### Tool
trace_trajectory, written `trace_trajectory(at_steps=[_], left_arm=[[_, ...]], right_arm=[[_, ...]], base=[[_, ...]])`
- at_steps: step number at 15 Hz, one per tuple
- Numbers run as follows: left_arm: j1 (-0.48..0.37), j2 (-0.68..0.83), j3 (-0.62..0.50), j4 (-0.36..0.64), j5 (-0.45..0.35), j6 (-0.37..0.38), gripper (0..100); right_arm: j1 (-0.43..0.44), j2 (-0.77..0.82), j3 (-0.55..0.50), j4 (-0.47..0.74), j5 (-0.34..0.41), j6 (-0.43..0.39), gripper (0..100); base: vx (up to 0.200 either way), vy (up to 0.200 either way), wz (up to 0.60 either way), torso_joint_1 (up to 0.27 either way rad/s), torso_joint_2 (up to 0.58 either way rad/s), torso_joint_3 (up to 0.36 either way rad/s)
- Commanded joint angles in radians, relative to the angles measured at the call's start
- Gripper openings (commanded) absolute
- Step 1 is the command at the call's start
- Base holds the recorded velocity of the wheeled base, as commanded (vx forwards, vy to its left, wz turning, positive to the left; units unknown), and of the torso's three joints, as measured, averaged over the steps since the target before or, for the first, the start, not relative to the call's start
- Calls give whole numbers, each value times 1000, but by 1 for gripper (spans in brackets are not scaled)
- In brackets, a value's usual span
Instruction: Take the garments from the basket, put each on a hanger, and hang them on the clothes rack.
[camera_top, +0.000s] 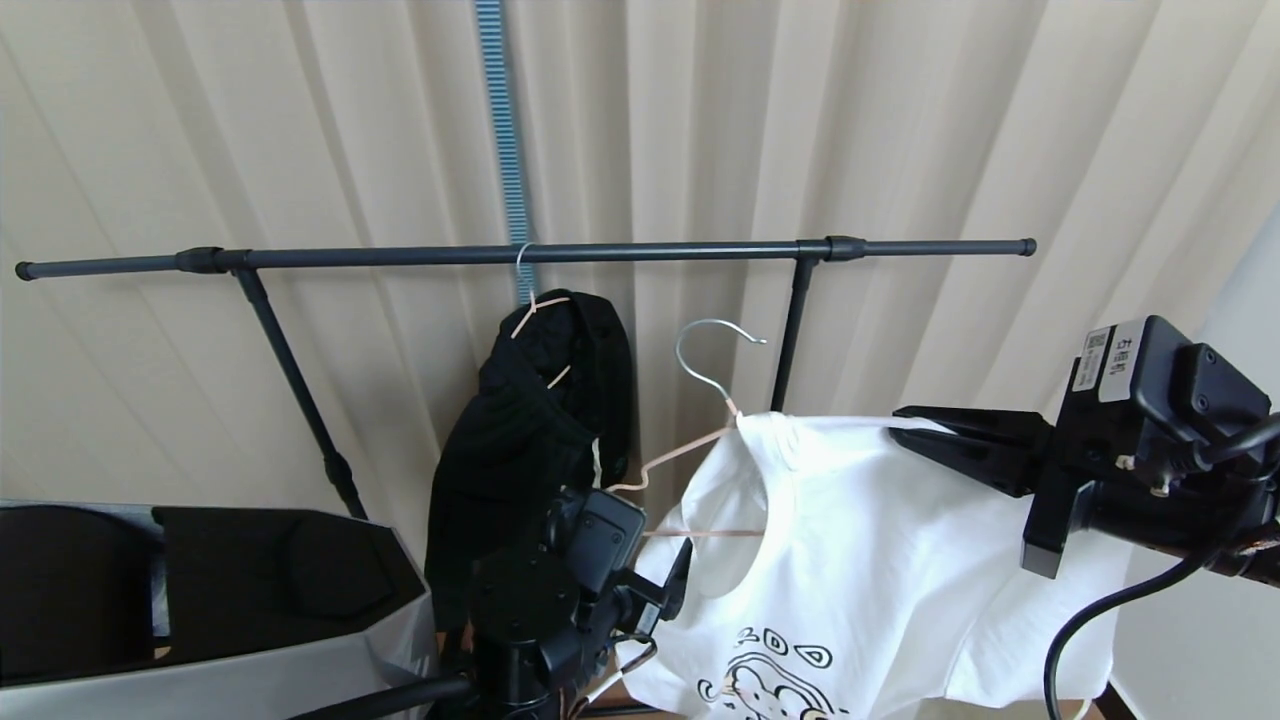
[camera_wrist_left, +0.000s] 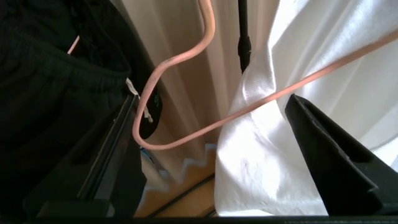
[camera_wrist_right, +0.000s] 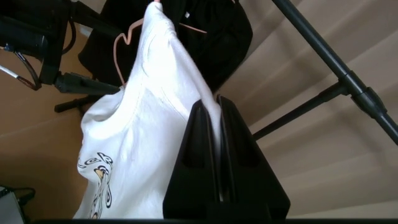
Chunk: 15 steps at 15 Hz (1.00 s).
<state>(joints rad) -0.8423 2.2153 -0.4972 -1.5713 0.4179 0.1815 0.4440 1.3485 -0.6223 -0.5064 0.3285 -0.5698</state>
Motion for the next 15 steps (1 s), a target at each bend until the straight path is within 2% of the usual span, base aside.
trace_trajectory(at_steps=[1, 6, 12, 15], left_arm=[[0, 0, 8, 0, -1, 0, 100], [-14, -108, 42, 0, -1, 3, 100], [-46, -140, 83, 0, -1, 1, 100], [-57, -236, 158, 0, -2, -17, 100]], right_arm=[[4, 3, 1, -4, 1, -1, 0], [-7, 9, -2, -4, 1, -1, 0], [-16, 11, -10, -4, 1, 8, 0], [-31, 12, -25, -6, -19, 48, 0]], base=[[0, 0, 0, 0, 0, 0], [0, 0, 0, 0, 0, 0], [0, 0, 0, 0, 0, 0], [0, 0, 0, 0, 0, 0]])
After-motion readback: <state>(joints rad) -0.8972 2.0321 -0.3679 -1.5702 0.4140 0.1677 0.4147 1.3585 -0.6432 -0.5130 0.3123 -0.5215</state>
